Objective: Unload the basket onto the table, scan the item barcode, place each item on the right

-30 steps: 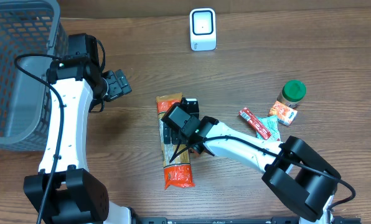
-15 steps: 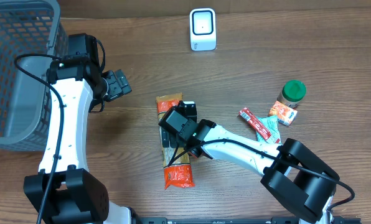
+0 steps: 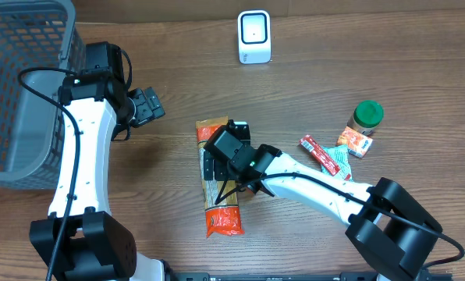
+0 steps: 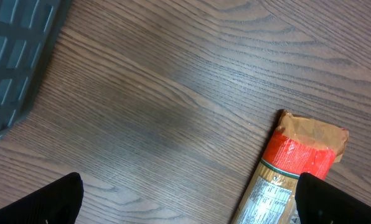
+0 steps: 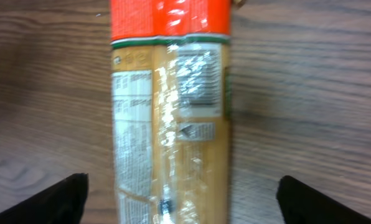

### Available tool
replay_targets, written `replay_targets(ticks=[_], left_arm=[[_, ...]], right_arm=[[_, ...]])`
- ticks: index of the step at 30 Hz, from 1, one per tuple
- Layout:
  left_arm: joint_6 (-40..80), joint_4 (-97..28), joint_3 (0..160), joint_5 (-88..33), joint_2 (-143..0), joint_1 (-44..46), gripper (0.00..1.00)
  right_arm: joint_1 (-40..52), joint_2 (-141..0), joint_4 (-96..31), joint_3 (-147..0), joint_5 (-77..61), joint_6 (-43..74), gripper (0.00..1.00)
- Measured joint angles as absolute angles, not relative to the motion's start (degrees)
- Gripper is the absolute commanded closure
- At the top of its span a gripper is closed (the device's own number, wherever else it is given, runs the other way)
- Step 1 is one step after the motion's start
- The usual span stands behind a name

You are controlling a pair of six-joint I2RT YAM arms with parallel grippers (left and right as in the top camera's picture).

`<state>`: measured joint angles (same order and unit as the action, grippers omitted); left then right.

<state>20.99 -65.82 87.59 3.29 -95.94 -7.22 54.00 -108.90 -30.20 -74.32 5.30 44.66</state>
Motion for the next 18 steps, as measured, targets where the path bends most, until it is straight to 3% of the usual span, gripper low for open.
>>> replay_targets(ticks=[8,18], left_arm=[[20.99,-65.82,87.59,3.29,-95.94,-7.22,0.00],[20.99,-65.82,87.59,3.31,-95.94,-7.22,0.00]], right_arm=[[56.53,-108.90,-27.09,-73.43,4.75,44.62,0.16],[58.13,-108.90,-28.10,-73.10,6.33,43.27,0.18]])
